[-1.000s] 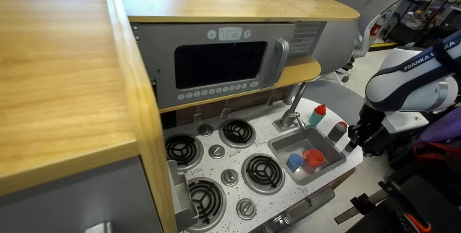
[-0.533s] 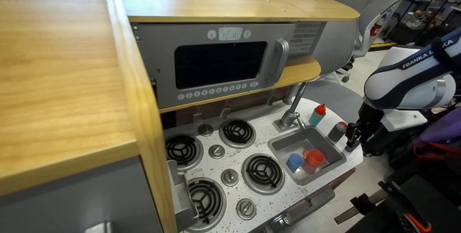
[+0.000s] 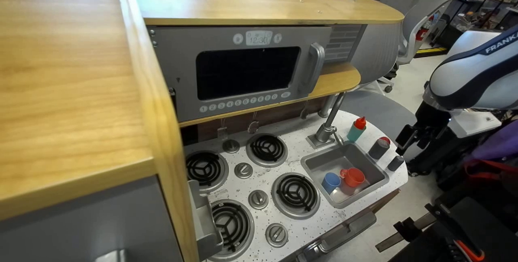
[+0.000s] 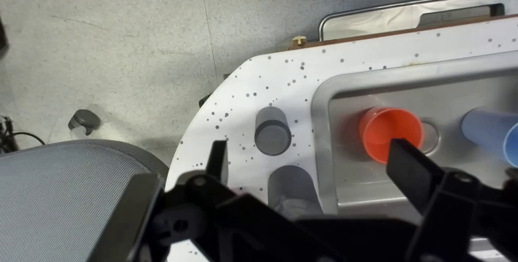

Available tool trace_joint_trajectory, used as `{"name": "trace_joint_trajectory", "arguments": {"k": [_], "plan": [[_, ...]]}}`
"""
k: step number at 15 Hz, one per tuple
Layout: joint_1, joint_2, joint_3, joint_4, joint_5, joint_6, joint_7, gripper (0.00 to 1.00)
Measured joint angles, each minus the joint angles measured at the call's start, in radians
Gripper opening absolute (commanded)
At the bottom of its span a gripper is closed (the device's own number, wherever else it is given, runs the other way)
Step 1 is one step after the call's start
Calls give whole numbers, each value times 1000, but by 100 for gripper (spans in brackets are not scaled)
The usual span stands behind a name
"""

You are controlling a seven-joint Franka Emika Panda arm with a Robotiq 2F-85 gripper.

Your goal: Remove the grey thing from the cup in the sink and put it on the right side of the sink counter

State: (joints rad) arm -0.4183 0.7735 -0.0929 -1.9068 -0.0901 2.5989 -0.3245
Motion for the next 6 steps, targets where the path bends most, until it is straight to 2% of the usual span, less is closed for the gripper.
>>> {"name": "trace_joint_trajectory", "arguments": {"k": [3, 6], "plan": [[-9, -109, -6, -135, -4, 91, -87, 100], [-38, -190, -5, -230, -5, 91, -187, 100]]}}
